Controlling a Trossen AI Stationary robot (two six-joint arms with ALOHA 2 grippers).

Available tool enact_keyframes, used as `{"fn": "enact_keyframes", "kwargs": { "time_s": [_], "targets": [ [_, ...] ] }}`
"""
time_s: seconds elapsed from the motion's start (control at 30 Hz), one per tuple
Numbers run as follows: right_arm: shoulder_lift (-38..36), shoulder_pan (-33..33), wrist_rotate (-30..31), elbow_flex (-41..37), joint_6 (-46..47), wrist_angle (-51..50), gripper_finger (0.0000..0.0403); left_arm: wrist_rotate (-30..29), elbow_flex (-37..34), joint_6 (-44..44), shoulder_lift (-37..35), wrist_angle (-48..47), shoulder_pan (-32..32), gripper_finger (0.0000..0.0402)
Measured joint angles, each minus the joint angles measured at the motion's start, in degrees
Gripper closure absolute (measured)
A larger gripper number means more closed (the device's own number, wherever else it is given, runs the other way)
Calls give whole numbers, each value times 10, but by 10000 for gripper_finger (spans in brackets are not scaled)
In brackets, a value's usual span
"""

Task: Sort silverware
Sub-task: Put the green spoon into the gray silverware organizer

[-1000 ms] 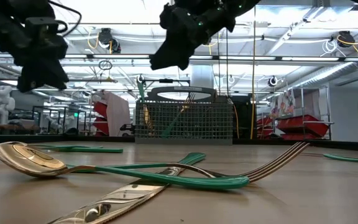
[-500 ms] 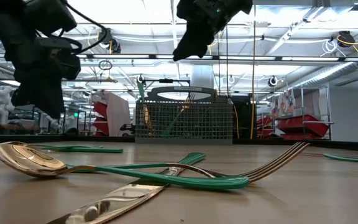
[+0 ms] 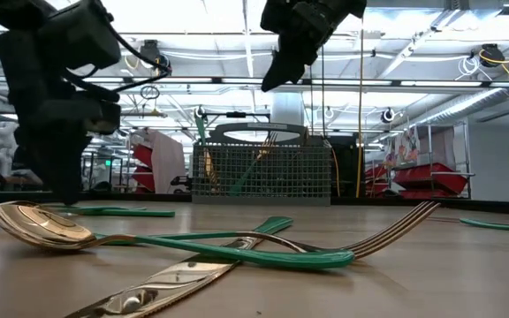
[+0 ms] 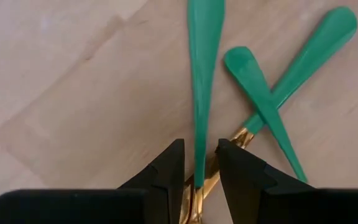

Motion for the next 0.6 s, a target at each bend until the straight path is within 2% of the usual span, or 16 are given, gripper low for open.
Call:
{"fn": "enact_keyframes", "kwargs": {
  "time_s": [0.3,0.37,0.47,0.6],
  "targets": [
    [0,0,-3,0,3,-9,289,-17,23,41,109,-6,-2,302],
    [0,0,-11,0,9,-14,289,-20,25,51,117,-5,-2,320],
    [-1,0,-20,0,17,-18,289,-24,31,58,115,-15,-1,376],
    [-10,0,-22,0,24,-20,289,-27,59,51,103,-46,0,392]
  ]
}}
